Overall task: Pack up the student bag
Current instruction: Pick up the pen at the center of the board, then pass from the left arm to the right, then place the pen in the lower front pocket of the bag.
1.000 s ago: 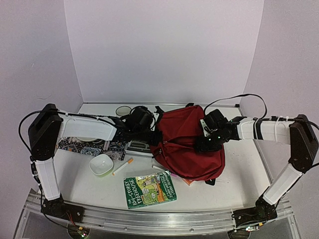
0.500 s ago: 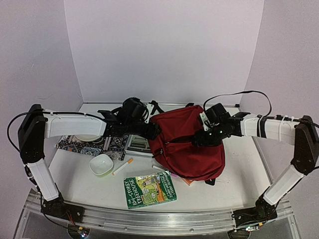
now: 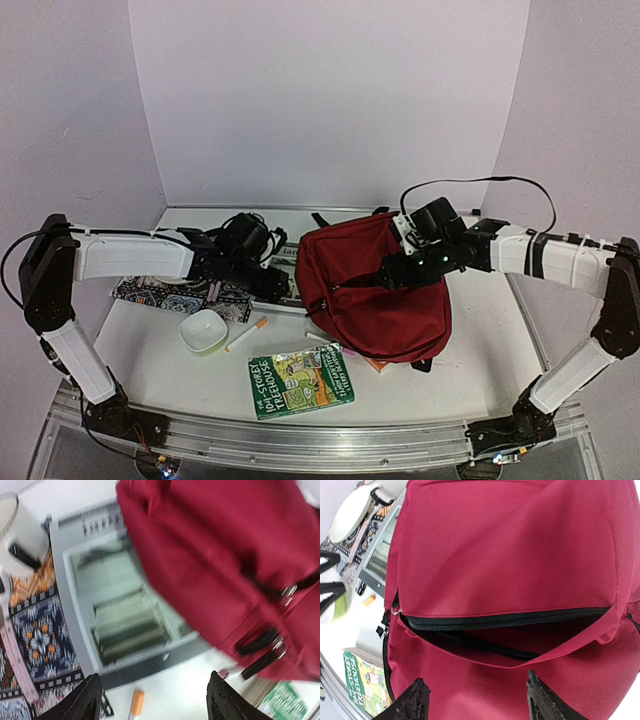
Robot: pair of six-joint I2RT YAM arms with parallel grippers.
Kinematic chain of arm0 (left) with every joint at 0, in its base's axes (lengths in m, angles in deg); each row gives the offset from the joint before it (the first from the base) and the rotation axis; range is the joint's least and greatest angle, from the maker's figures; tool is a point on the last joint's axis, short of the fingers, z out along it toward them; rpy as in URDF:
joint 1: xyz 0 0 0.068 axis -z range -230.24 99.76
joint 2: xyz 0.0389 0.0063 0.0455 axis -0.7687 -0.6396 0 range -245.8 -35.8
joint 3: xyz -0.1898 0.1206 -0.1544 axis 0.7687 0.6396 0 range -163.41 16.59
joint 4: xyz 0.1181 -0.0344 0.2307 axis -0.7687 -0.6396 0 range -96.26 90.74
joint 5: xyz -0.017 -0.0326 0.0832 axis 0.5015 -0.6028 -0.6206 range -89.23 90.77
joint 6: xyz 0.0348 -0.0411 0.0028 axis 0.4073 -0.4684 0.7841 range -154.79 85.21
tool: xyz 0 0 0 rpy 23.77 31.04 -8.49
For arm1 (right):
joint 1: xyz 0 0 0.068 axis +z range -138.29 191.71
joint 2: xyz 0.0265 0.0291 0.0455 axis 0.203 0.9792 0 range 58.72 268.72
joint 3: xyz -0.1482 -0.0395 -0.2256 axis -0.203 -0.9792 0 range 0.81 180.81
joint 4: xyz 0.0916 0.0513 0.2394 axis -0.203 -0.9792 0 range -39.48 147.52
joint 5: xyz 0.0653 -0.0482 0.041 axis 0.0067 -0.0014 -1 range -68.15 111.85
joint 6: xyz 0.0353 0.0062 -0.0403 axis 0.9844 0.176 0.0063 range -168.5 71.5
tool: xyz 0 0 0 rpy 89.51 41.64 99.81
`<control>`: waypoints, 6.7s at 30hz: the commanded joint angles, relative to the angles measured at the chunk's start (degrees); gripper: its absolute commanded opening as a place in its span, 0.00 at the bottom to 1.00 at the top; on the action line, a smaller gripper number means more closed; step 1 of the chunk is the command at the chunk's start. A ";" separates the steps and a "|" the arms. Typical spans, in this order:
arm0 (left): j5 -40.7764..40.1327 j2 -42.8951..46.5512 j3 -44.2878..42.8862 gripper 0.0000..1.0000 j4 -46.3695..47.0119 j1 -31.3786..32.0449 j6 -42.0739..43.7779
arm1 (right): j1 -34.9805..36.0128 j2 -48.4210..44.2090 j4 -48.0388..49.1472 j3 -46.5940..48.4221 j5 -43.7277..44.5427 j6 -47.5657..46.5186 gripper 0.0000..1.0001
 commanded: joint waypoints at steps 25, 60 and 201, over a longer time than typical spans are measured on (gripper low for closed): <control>6.54 -12.66 0.62 0.28 -15.93 0.08 1.92 | 0.37 -6.85 0.93 -3.18 4.13 -0.21 0.76; 16.03 7.32 -2.93 0.00 16.70 -0.02 -19.74 | 13.44 0.23 36.09 -7.78 -5.86 15.09 0.73; 20.46 -10.95 -0.96 0.66 23.77 10.80 1.27 | 0.20 20.37 54.49 -2.81 5.55 42.65 0.30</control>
